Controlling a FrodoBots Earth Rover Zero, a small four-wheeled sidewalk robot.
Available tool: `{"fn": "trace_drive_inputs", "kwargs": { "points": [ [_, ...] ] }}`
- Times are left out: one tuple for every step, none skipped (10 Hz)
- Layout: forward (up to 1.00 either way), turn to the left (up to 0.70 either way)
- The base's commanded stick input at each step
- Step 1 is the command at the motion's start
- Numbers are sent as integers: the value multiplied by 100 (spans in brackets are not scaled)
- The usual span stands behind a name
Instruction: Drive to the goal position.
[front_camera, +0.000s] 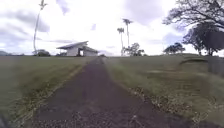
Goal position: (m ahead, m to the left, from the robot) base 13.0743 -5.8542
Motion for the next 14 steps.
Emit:
{"fn": "trace_drive_inputs", "kwargs": {
  "points": [
    [50, 0],
    [50, 0],
    [50, 0],
    [50, 0],
    [50, 0],
    [50, 0],
    [50, 0],
    [50, 0],
    [50, 0],
    [50, 0],
    [50, 0],
    [50, 0],
    [50, 0],
    [50, 0]
  ]
}}
